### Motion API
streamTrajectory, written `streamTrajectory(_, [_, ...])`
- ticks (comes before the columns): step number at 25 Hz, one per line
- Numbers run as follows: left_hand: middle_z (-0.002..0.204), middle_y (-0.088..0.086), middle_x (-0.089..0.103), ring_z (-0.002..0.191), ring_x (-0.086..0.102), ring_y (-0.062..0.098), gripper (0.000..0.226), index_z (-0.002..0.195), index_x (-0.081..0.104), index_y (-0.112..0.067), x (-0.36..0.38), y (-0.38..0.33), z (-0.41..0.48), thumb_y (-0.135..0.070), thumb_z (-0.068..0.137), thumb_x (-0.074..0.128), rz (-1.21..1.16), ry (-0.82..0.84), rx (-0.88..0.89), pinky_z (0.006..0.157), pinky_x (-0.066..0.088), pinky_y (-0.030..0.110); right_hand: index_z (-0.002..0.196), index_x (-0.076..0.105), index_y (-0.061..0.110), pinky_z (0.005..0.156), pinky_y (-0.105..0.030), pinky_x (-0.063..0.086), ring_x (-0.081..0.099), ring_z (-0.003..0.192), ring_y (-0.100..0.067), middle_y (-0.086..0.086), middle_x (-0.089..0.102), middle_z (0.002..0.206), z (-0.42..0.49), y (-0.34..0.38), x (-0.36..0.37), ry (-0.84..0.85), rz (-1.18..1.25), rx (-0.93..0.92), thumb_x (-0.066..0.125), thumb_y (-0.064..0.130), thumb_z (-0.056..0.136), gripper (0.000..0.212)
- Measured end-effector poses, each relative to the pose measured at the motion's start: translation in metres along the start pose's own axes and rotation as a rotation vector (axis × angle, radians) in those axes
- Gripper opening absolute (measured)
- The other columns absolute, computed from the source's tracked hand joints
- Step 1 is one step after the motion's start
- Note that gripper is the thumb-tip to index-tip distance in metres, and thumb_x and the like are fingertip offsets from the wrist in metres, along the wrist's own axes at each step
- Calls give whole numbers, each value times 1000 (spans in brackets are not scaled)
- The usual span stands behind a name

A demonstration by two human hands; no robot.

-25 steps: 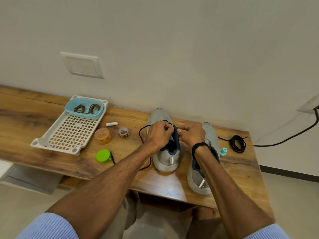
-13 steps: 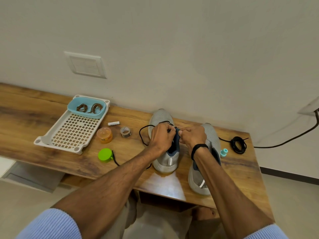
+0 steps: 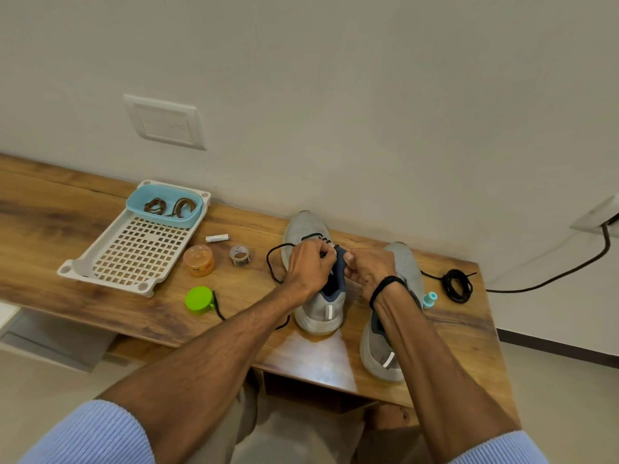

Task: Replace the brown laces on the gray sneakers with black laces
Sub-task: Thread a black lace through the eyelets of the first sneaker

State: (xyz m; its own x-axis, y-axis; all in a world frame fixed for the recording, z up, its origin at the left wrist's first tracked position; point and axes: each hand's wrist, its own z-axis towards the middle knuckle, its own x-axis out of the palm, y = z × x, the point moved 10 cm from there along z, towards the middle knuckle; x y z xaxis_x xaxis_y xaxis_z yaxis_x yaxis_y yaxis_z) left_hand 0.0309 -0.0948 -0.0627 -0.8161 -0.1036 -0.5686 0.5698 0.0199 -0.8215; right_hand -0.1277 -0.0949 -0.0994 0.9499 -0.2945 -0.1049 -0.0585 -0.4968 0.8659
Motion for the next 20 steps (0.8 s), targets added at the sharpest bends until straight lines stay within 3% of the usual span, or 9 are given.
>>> streamTrajectory(2, [75,4,69,66,61,13,19,78,71,-5,2,1,1,-11,92,60,7,0,-5,56,48,23,76,67,2,55,-23,56,58,60,-13,-8,61,73,-1,2,3,19,-24,-28,65,-7,84,13])
streamTrajectory(4, [71,2,67,64,59,13,21,73,69,-7,4,-2,2,-10,92,59,48,0,18,56,43,27,76,73,3,62,-28,60,63,63,-13,-5,68,75,-6,8,1,-15,-134,-100,68,-2,83,10])
streamTrajectory(6, [72,3,67,65,60,14,23,72,69,-8,4,-8,2,-10,92,58,95,-5,71,61,47,31,79,79,15,69,-34,60,69,68,-18,-2,73,72,-16,28,2,-59,-393,-288,71,6,81,12])
streamTrajectory(8, [79,4,71,74,64,17,21,78,73,-9,5,-15,1,-13,93,59,166,8,124,71,52,38,82,79,15,65,-30,55,68,73,-22,-5,74,76,-32,47,4,-110,-620,-446,69,8,82,12])
streamTrajectory(12, [93,5,73,85,69,19,13,96,74,-12,-10,-12,4,-19,91,65,194,-50,85,76,57,40,70,71,8,53,-24,45,63,68,-22,-7,70,72,-31,51,-3,-183,-659,-407,71,12,80,11])
streamTrajectory(17, [92,4,71,83,68,19,13,89,74,-13,-3,-15,3,-20,91,63,283,-1,83,72,56,43,59,63,4,43,-20,35,48,53,-15,-10,58,58,-26,47,-2,-167,-659,-393,69,6,77,18])
streamTrajectory(20, [99,3,69,90,66,22,17,94,73,-18,-1,-16,2,-27,94,59,343,6,89,76,54,43,60,65,0,46,-21,38,48,52,-15,-13,61,58,-22,45,-4,-172,-659,-393,68,5,75,16])
